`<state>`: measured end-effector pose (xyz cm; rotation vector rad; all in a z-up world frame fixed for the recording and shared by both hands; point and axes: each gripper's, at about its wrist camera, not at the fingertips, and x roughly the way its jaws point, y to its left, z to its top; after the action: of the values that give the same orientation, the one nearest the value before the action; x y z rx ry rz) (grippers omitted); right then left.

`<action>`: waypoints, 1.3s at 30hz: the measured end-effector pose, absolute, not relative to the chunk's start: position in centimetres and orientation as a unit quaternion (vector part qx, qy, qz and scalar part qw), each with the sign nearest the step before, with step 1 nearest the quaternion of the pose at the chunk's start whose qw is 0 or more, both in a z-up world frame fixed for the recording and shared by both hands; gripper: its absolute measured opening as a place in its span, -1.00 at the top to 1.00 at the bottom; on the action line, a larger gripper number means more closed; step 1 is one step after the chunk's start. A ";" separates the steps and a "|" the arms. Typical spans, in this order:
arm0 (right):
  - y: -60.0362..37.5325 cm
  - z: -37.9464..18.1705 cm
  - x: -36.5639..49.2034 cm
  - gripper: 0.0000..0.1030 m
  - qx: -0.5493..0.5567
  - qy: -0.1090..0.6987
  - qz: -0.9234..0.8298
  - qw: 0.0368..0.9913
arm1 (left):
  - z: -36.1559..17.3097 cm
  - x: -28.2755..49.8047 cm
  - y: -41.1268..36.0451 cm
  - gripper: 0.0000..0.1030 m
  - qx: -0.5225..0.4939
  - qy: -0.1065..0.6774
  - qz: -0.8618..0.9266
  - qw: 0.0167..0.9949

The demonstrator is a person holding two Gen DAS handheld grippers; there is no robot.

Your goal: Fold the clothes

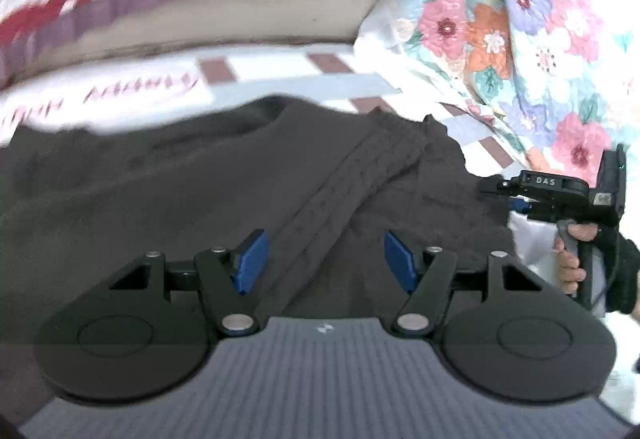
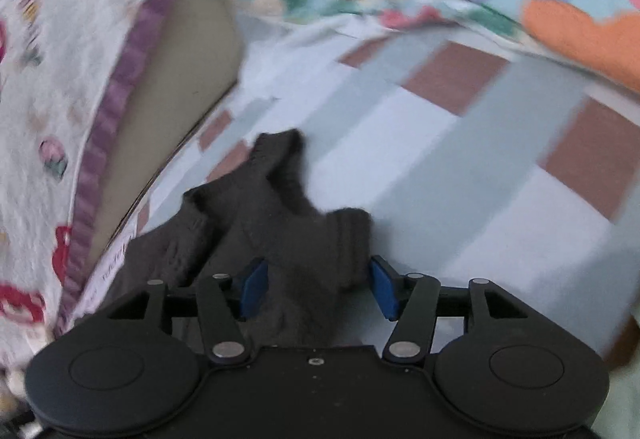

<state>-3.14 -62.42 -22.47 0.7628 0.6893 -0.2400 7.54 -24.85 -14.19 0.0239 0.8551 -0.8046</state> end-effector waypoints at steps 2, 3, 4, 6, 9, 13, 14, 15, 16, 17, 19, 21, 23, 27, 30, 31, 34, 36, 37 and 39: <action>-61.8 -22.4 -2.1 0.23 0.336 0.327 -0.105 0.877 | -15.3 7.9 -26.5 -0.23 0.033 0.398 -0.376 0.836; -61.7 -22.5 -1.6 0.62 0.344 0.331 -0.090 0.874 | -15.9 8.2 -27.2 -0.23 0.038 0.404 -0.375 0.833; -61.7 -22.5 -1.3 0.63 0.352 0.329 -0.079 0.873 | -16.5 8.6 -27.7 -0.24 0.041 0.411 -0.373 0.831; -61.7 -21.7 -1.4 0.64 0.375 0.302 -0.064 0.874 | -17.5 9.1 -27.2 -0.24 0.007 0.437 -0.357 0.825; -61.2 -19.4 -1.1 0.65 0.413 0.261 -0.024 0.872 | -17.7 9.7 -26.0 -0.24 -0.043 0.458 -0.355 0.814; -58.8 -15.2 0.8 0.66 0.442 0.226 0.067 0.866 | -16.7 11.8 -22.6 -0.25 -0.132 0.471 -0.379 0.786; -57.7 -14.2 1.5 0.66 0.449 0.220 0.096 0.861 | -16.4 12.5 -21.6 -0.25 -0.155 0.473 -0.383 0.778; -56.5 -13.3 2.3 0.66 0.456 0.216 0.126 0.854 | -16.1 13.1 -20.5 -0.25 -0.176 0.473 -0.380 0.776; -55.0 -12.6 3.1 0.66 0.465 0.218 0.159 0.843 | -15.7 13.6 -18.9 -0.25 -0.198 0.472 -0.374 0.773; -53.3 -12.0 3.9 0.66 0.469 0.227 0.190 0.832 | -15.4 14.1 -17.2 -0.25 -0.215 0.471 -0.364 0.775; -49.8 -11.5 5.3 0.67 0.451 0.258 0.232 0.822 | -14.9 14.5 -14.4 -0.25 -0.221 0.463 -0.339 0.789; -46.3 -12.4 6.5 0.67 0.419 0.300 0.250 0.820 | -15.7 14.6 -12.2 -0.25 -0.223 0.464 -0.313 0.798; -43.3 -14.1 7.6 0.67 0.372 0.349 0.246 0.824 | -17.5 14.3 -10.6 -0.25 -0.241 0.482 -0.293 0.789; -39.3 -17.5 8.7 0.67 0.310 0.429 0.222 0.819 | -19.4 13.4 -9.6 -0.25 -0.280 0.479 -0.292 0.779; -38.5 -17.2 8.6 0.67 0.303 0.429 0.220 0.822 | -19.3 13.5 -9.9 -0.25 -0.287 0.471 -0.304 0.777; -38.6 -16.8 8.6 0.67 0.299 0.425 0.221 0.825 | -19.2 13.6 -10.0 -0.25 -0.290 0.468 -0.308 0.776; -39.1 -15.7 8.7 0.67 0.312 0.407 0.221 0.829 | -19.4 13.6 -9.7 -0.25 -0.308 0.466 -0.319 0.766; -39.2 -14.9 9.1 0.66 0.334 0.394 0.223 0.827 | -19.4 13.5 -9.4 -0.25 -0.317 0.466 -0.325 0.760; -39.3 -14.6 9.2 0.66 0.341 0.388 0.226 0.826 | -19.4 13.4 -9.4 -0.25 -0.319 0.465 -0.327 0.758; -39.1 -14.6 9.3 0.66 0.343 0.387 0.228 0.825 | -19.3 13.3 -9.2 -0.25 -0.323 0.463 -0.332 0.755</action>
<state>9.31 -39.07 -14.60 0.7283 0.8221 0.4853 13.33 -9.23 -19.31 -0.7045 1.0107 -0.7247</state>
